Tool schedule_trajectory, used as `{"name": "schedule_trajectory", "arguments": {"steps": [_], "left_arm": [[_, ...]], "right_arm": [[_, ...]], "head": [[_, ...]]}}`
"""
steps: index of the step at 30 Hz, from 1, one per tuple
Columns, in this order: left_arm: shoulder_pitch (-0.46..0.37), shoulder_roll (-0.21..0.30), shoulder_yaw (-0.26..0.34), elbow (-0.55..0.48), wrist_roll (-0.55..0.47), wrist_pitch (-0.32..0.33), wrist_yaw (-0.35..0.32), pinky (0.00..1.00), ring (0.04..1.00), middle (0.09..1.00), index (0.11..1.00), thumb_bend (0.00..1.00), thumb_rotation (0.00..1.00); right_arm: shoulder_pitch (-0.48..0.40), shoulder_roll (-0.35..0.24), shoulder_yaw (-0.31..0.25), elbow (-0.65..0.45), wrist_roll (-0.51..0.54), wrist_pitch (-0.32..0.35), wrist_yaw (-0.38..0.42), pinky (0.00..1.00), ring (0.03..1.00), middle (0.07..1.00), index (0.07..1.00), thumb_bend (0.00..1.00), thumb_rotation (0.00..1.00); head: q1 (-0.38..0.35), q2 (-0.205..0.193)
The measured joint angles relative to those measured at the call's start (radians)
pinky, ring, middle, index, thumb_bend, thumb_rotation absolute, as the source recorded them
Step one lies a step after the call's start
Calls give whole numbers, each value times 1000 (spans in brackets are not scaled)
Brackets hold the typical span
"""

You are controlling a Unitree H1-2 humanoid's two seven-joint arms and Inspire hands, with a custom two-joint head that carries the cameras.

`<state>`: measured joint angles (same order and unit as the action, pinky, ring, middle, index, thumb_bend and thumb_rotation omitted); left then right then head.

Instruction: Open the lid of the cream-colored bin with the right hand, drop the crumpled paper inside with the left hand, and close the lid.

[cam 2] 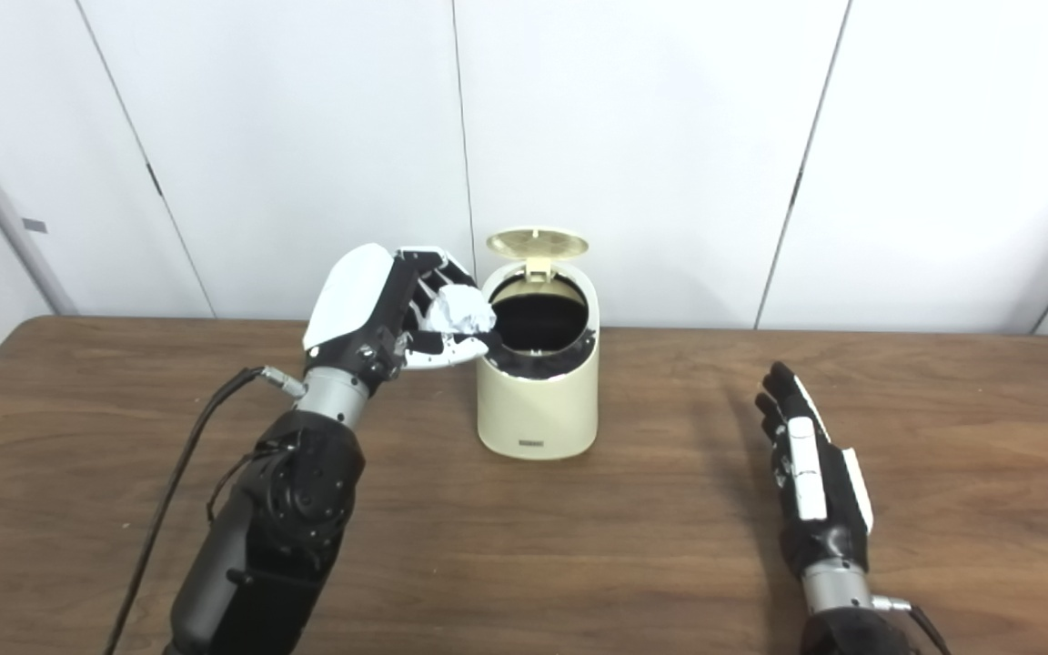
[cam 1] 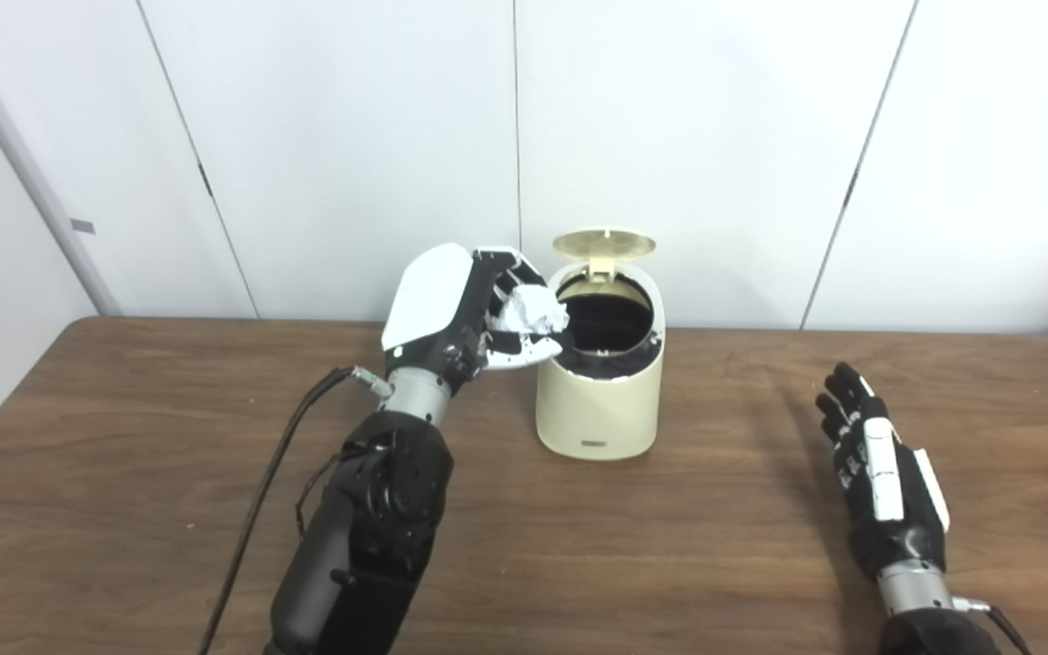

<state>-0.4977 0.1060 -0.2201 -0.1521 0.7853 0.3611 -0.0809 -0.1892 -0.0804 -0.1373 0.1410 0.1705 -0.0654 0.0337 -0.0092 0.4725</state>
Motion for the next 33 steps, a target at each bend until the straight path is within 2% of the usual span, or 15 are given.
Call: {"name": "schedule_trajectory", "arguments": {"steps": [6, 22, 33], "left_arm": [[-15, -17, -15, 44, -4, -22, 33, 343, 399, 494, 496, 474, 0], [-54, -50, -37, 131, -7, -60, 79, 312, 404, 505, 504, 471, 0], [-111, -64, -44, 210, -7, -77, 122, 307, 411, 512, 495, 471, 0]], "right_arm": [[2, 1, 2, -3, -1, 0, 0, 993, 940, 936, 918, 421, 877], [16, 10, 13, -23, -13, 3, -6, 981, 936, 934, 924, 439, 867], [14, 12, 12, -22, -20, 3, -8, 980, 932, 936, 927, 403, 881]], "head": [[-8, 3], [-23, 9], [-28, 11]]}}
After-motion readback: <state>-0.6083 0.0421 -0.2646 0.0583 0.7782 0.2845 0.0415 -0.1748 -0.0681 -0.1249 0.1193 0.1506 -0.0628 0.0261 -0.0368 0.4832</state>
